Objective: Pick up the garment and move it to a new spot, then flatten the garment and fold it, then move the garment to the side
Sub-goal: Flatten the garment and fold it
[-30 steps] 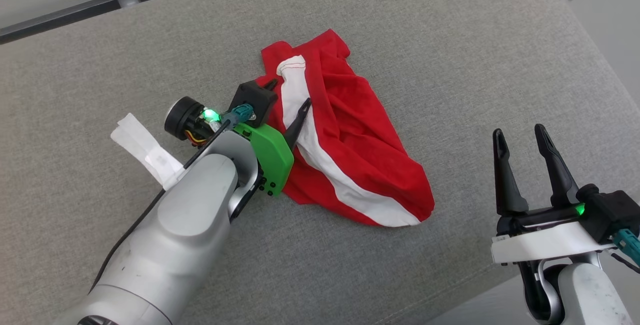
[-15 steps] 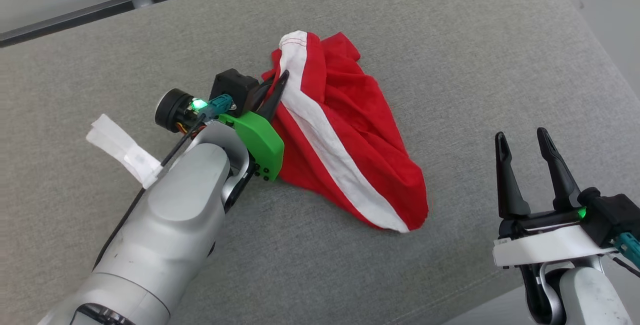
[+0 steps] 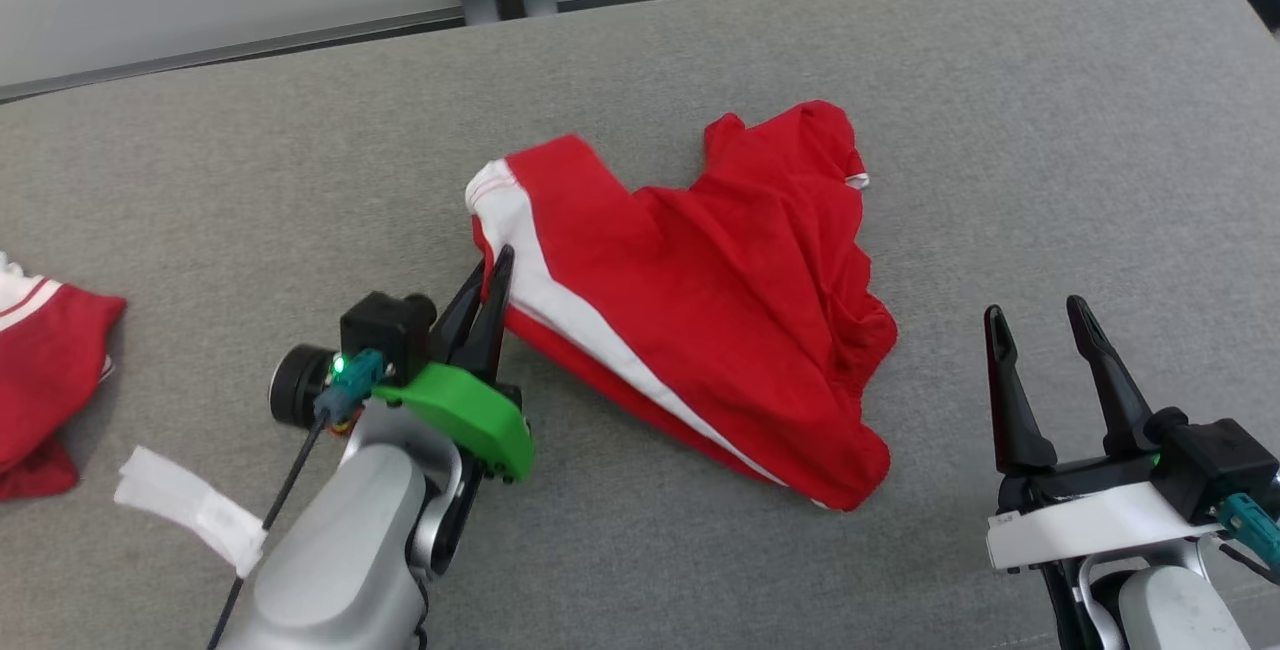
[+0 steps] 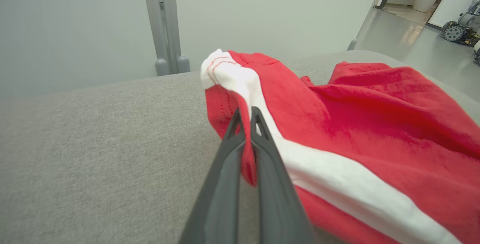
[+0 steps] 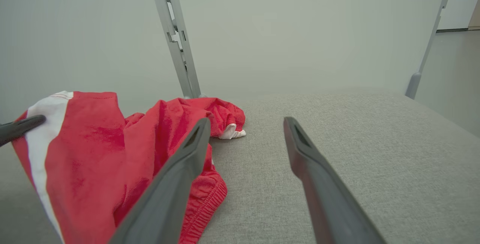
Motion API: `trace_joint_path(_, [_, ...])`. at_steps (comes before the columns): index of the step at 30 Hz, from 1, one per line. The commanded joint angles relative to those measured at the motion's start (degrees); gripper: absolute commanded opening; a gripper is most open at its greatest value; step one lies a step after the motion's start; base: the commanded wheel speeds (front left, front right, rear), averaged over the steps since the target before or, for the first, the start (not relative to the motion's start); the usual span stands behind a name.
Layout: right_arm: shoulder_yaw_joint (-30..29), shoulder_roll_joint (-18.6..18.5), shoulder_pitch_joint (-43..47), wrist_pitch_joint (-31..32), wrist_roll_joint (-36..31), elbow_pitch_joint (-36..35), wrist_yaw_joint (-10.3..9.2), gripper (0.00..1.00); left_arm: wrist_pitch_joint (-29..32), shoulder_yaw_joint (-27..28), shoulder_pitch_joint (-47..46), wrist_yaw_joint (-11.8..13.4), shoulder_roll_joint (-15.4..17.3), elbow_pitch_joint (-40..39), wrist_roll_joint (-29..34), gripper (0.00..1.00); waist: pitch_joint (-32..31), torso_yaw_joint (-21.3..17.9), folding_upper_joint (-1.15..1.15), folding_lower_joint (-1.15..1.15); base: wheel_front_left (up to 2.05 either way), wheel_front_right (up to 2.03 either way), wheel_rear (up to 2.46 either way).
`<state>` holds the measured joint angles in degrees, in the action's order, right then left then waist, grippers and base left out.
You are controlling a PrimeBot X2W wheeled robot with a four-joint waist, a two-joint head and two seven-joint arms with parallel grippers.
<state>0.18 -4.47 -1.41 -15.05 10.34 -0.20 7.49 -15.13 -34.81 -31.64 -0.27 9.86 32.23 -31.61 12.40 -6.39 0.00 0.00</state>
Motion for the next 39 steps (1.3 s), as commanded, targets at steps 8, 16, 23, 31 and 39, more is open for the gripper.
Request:
trace_joint_path(8, [0.2, -0.7, 1.5, -0.2, 0.2, 1.7, 0.01, 1.0, 0.0, 3.3, 15.0, 3.0, 2.1, -7.7, -0.4, 0.0, -3.8, 7.5, 0.0, 0.0, 0.0, 0.0, 0.0])
trace_joint_path(16, [0.5, -1.0, 2.0, -0.2, 0.3, 2.9, 0.01, 1.0, 0.0, 5.5, 24.6, 5.1, 1.3, -10.4, -2.4, 0.0, -4.3, 8.0, 0.0, 0.0, 0.0, 0.0, 0.0])
trace_joint_path(23, [0.4, -1.2, 2.3, -0.2, 0.6, 3.6, 0.01, 1.0, 0.0, 5.5, 26.0, 5.6, 2.2, -11.2, -1.1, 1.0, -5.1, 7.9, 0.0, 0.0, 0.0, 0.0, 0.0])
trace_joint_path(31, [0.0, -1.1, 2.5, -0.2, 0.4, 4.9, 0.01, 1.0, 0.0, 13.5, 23.6, 6.9, 2.3, -19.9, 4.6, 1.0, -5.8, 7.5, 0.0, 0.0, 0.0, 0.0, 0.0])
trace_joint_path(39, [1.5, -0.7, 3.4, -0.2, 1.2, 8.7, 0.01, 1.0, 0.0, 24.5, 25.5, 5.4, 1.9, -25.8, 11.5, 1.0, -6.2, 7.4, 0.0, 0.0, 0.0, 0.0, 0.0])
